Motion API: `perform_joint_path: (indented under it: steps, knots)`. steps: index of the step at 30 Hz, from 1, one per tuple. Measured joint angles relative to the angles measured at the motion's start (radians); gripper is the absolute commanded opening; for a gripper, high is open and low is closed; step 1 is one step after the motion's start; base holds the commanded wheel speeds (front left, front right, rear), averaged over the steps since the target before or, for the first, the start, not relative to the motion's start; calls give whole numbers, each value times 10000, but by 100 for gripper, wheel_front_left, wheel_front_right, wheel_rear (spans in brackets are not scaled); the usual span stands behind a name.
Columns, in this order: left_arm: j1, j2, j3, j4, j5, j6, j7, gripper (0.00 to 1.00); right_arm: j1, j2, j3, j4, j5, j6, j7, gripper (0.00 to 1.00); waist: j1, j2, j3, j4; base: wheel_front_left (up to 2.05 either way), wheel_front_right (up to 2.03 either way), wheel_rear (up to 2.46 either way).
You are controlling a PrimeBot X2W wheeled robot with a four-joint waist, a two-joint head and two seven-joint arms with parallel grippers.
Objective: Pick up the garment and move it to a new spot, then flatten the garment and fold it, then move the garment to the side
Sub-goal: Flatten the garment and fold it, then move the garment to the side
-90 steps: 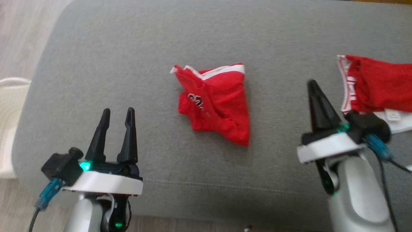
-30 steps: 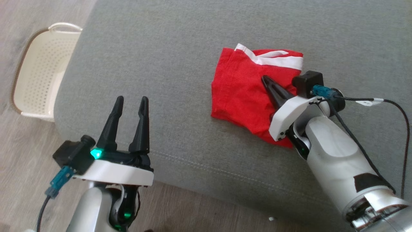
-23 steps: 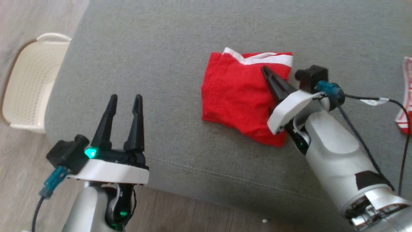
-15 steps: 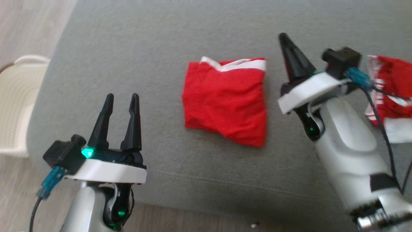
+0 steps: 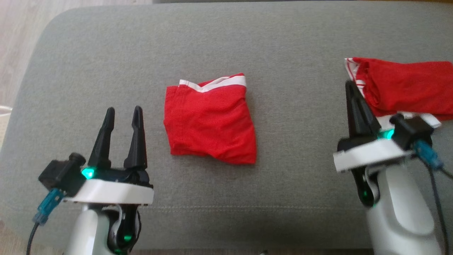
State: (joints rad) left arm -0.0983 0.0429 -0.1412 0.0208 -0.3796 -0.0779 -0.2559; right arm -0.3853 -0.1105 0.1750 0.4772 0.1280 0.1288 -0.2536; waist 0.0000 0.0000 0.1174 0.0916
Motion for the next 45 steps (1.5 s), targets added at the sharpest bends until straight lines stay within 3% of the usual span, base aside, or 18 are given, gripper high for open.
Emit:
perform_joint_path:
  steps: [11, 12, 13, 14, 15, 33, 45]
  knots:
    - [601, 2, 165, 382, 33, -105, 0, 100, 1580, 408, -811, -838, -953, 0, 50, 0, 0, 0, -119, -248, 0, 0, 0]
    - [606, 2, 146, 481, 58, -105, -2, 100, 1638, 454, -907, -869, -972, 0, 50, 6, 0, 0, -102, -257, 0, 0, 0]
    - [607, 4, 105, 612, 56, -111, 0, 100, 1680, 479, -993, -924, -1034, 0, 50, 49, 0, 0, -80, -262, 0, 0, 0]
    - [615, 2, 69, 688, 65, -113, 0, 100, 1714, 483, -1072, -995, -1091, 0, 50, 49, 0, 0, -49, -262, 0, 0, 0]
    - [616, 2, 54, 711, 82, -115, 0, 100, 1735, 487, -1135, -1030, -1116, 0, 65, 100, 0, 0, -18, -257, 0, 0, 0]
    - [502, 2, 73, 679, 173, -280, 0, 100, 1766, 541, -1206, -1091, -1034, 0, 63, 100, 0, 0, 254, -92, 0, 0, 0]
    - [27, 2, -182, 579, 136, -276, 0, 100, 611, 535, 560, 29, 301, 0, 1404, 100, 0, 0, 1087, 598, 0, 0, 0]
